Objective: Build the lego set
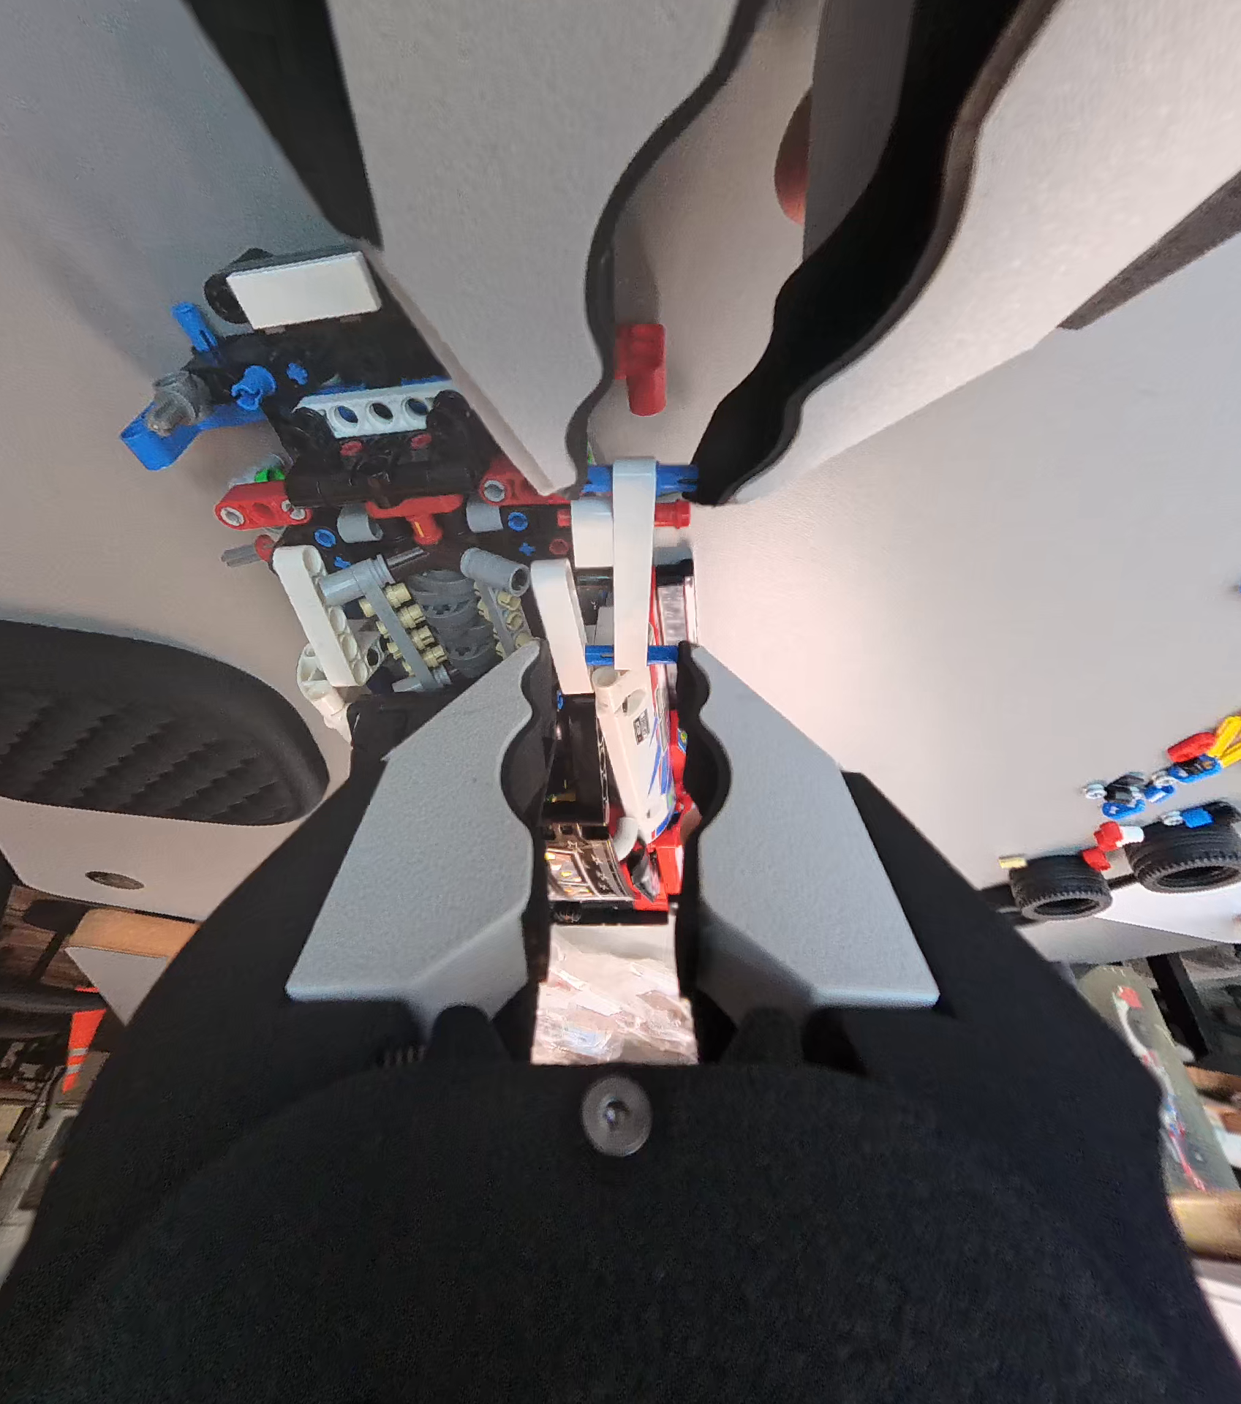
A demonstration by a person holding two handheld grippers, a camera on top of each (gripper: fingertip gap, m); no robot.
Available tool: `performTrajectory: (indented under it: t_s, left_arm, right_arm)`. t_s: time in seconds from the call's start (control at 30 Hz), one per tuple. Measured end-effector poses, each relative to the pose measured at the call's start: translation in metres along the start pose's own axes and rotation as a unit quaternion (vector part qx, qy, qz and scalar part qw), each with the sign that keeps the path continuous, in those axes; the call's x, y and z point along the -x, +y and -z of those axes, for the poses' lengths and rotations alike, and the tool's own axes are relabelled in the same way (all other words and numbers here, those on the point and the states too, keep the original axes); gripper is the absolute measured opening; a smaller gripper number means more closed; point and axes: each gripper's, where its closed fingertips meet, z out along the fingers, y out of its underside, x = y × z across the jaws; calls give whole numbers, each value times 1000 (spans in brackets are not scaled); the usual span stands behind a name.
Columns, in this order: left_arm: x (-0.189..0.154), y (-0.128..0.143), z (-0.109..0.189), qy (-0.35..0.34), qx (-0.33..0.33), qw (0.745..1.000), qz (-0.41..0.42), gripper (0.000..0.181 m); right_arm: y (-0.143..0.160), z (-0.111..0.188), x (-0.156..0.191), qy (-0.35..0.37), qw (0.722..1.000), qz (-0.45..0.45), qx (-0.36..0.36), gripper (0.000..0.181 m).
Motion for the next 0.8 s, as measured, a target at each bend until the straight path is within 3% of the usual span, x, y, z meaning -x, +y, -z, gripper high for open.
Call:
performTrajectory:
  t_s: [0.03, 0.4, 0.8]
  left_arm:
    - [0, 1, -1, 4, 4, 1000, 8, 23]
    - [-1, 1, -1, 15, 2, 999, 31, 23]
    - [-4, 1, -2, 27, 0, 998, 53, 23]
  right_arm:
    - [0, 0, 0, -1, 1000, 5, -4, 31]
    - [-2, 1, -1, -29, 993, 60, -98, 30]
    - [-8, 2, 3, -69, 961, 86, -255, 31]
